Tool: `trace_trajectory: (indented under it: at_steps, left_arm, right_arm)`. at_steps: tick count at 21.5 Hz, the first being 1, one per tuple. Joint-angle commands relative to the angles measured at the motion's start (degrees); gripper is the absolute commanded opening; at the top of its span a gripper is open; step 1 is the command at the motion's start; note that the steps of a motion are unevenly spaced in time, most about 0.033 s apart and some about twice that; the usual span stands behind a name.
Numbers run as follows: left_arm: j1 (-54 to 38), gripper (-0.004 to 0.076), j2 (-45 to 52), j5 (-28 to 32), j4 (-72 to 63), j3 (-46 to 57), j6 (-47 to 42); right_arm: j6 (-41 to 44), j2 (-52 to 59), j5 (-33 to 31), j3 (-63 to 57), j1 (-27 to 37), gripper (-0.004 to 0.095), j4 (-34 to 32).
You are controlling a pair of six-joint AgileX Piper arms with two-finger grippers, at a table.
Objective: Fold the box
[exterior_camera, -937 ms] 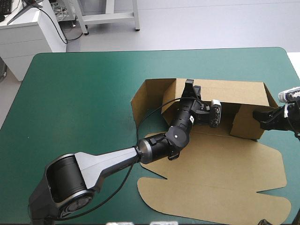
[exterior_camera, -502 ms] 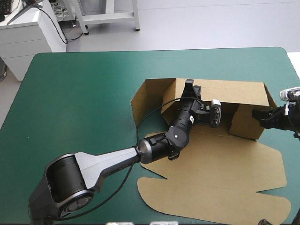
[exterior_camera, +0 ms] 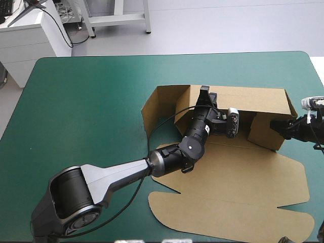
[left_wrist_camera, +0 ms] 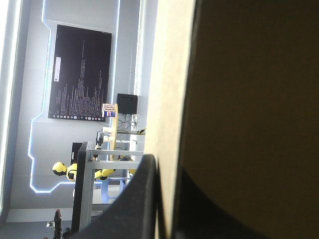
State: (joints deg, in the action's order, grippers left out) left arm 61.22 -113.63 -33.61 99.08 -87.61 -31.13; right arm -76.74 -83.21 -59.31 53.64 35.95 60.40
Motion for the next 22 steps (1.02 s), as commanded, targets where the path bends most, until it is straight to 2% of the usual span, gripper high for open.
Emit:
trace_trajectory:
  at_steps: [1,3,7,9,10,12,13,22]
  left_arm:
    - [0.35,-0.0008,2.49,1.03,-1.39,-1.05,-1.37]
    - [0.35,-0.0008,2.49,1.03,-1.39,-1.05,-1.37]
    - [0.35,-0.0008,3.00,1.03,-1.39,-1.05,-1.23]
    - [0.35,-0.0008,3.38,0.93,-1.39,-1.05,-1.23]
    - [0.35,-0.0008,3.65,0.93,-1.39,-1.05,-1.23]
    - [0.35,-0.0008,3.69,0.93,-1.39,-1.05,-1.23]
    - [0.35,-0.0008,3.69,0.93,-1.39,-1.05,-1.23]
    - [0.35,-0.0008,3.69,0.85,-1.39,-1.05,-1.23]
  right_arm:
    - [-3.04,1.14,1.88,1.07,0.05,0.0449,4.39]
    - [-4.94,1.14,1.88,1.07,0.05,0.0385,4.39]
    - [-8.89,1.14,1.99,1.07,-2.35,0.0383,6.49]
    - [-8.61,1.14,5.05,1.07,-5.24,0.0375,5.81]
    - [-8.06,1.14,6.69,1.07,-6.85,0.0322,5.19]
    - [-7.44,1.14,7.02,1.07,-8.46,0.0141,4.22]
    - [-6.54,1.14,7.02,1.07,-9.04,0.0012,3.45]
    - [-3.99,1.26,4.20,1.07,-9.07,0.0003,1.31]
